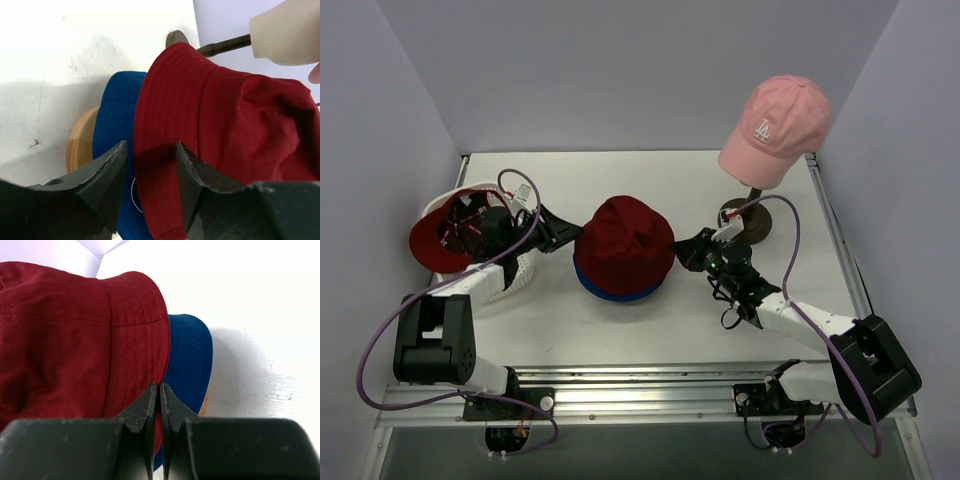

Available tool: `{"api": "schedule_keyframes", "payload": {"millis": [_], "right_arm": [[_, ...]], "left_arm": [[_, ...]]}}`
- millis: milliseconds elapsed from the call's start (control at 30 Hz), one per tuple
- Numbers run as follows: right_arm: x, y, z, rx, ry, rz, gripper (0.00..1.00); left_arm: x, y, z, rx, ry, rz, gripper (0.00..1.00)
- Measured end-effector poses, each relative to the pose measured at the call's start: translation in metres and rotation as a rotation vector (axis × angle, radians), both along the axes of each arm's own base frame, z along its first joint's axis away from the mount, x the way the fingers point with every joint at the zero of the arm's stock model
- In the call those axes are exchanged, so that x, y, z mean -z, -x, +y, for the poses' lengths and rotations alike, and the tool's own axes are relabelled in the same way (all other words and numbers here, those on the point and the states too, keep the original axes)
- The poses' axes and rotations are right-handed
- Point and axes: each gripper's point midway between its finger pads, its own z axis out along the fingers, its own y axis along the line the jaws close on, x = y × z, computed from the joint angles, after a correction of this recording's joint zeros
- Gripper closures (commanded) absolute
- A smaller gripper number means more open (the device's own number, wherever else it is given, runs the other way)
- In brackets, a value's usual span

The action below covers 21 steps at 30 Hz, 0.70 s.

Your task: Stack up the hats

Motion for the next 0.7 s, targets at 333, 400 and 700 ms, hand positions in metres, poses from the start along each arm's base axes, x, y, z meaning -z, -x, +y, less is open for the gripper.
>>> {"api": "schedule_keyframes", "payload": {"millis": [333,400,700], "right_arm": [[0.001,0.001,-0.001,0.001,0.007,0.006,1.0],[0.002,0.001,-0.001,0.001,0.008,0.008,1.0],[0.002,0.0,-0.002,0.005,0.011,0.008,1.0]], "left_arm": [[0.006,0.002,-0.002,0.003,0.023,0.038,0.98],[0.009,0.002,-0.002,0.006,0.025,0.046,0.98],[0.022,0.003,0.002,-0.016,-0.013,0.082,0.98]]}}
